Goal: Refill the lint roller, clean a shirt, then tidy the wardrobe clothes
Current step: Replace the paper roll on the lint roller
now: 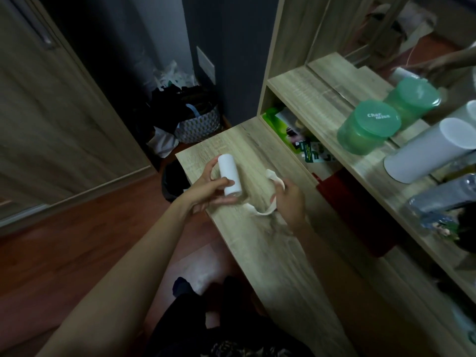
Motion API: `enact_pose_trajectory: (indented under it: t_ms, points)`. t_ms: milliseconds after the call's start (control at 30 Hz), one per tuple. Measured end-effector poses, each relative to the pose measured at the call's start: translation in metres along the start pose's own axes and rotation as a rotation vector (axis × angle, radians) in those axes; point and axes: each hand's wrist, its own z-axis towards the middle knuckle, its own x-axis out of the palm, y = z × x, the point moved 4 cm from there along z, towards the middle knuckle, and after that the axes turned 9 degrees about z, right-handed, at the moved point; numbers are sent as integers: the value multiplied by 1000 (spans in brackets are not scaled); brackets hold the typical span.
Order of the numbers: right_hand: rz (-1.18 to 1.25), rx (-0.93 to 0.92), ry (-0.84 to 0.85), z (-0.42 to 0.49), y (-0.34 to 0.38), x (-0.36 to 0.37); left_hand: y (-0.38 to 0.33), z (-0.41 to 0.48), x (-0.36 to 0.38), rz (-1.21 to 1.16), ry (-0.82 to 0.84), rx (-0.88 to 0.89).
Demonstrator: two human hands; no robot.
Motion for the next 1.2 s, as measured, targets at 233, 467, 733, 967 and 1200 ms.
enact_pose_trajectory:
  t_ms: [233,467,733,967,1200]
  points:
    - [5,-271,94,17,52,19,-6,-5,-2,-23,43,-3]
    - [-59,-344,130,29,55,34,-10,-11,-1,35,50,8]
    - [-93,-341,138,31,57,39,-11,-18,5,22,102,0]
    - [-108,-339,136,30,59,37,-12,-21,6,24,98,3]
    - [-134,-316,94,29,56,39,-14,-25,8,75,87,20]
